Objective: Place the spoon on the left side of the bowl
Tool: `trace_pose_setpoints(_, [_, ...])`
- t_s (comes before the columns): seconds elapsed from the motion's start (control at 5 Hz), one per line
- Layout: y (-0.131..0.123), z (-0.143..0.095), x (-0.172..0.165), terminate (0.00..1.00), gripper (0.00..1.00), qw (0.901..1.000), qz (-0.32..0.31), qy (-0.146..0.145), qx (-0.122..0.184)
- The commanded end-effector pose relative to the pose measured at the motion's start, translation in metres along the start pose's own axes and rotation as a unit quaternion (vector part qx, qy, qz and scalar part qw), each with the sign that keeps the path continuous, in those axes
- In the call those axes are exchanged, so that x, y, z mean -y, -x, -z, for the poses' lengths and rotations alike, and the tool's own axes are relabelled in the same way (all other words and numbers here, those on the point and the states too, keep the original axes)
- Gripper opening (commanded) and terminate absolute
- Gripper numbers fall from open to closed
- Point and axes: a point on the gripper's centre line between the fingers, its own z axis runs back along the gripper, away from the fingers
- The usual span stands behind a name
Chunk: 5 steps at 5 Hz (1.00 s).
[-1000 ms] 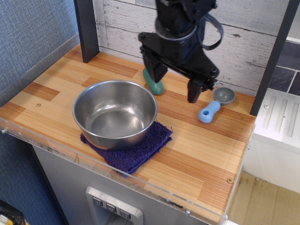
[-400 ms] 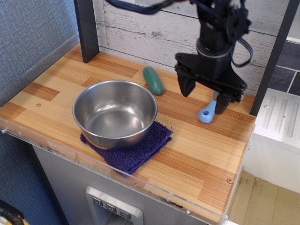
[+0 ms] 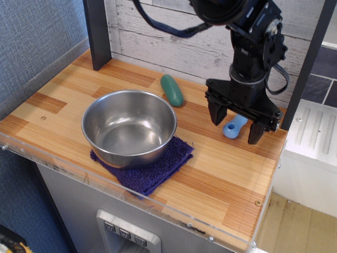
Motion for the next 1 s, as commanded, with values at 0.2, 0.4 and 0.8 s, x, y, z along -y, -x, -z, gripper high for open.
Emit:
trace_pose_setpoints(0.2, [-0.016,0.009,0.0,0.0,0.0,0.9998,-0.001,0.0,0.019])
trace_pose_setpoints(0.4, [-0.012,0.009,-0.001,0.0,0.0,0.9996,0.002,-0.014,0.023])
trace_pose_setpoints(0.8, [-0.007,-0.004,0.001,0.0,0.0,0.9993,0.003,-0.016,0.034])
